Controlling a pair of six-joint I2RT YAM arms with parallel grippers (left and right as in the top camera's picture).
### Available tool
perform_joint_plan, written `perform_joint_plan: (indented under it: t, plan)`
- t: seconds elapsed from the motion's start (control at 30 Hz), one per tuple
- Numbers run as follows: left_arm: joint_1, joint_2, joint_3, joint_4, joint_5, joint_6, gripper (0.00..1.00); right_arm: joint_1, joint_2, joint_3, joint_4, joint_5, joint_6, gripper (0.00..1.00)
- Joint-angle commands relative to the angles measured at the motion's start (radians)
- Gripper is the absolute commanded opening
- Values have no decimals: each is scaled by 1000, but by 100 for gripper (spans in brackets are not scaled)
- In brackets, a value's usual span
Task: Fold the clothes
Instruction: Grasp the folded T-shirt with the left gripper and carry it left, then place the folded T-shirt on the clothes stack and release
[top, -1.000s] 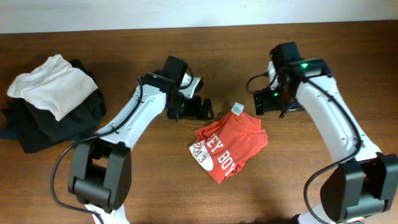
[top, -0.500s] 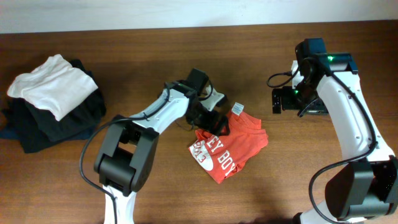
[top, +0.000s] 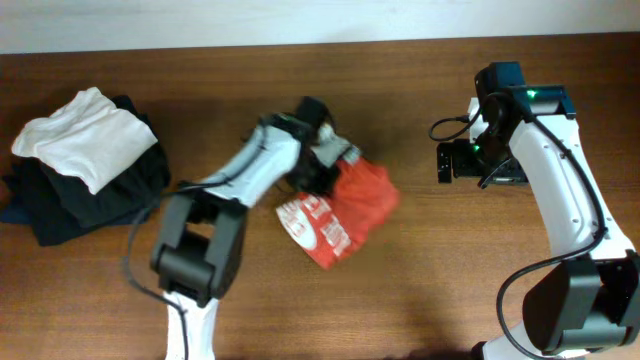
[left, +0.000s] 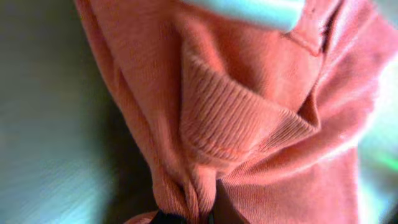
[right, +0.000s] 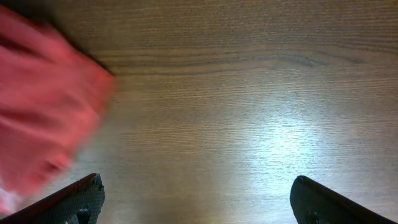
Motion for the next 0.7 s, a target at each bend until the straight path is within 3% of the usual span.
perform_joint_plan:
  t: [0.0, 0.23, 0.43, 0.67]
  plan:
    - [141, -185, 138, -85, -213, -19, 0, -5, -12, 17, -1, 2, 1, 99]
    - [364, -459, 161, -111, -475, -31, 0, -5, -12, 17, -1, 2, 1, 99]
    - [576, -528, 161, -12, -470, -32, 0, -5, -12, 17, -1, 2, 1, 99]
    - [753, -447, 160, 108, -399, -32, 0, -5, -12, 17, -3, 1, 1, 99]
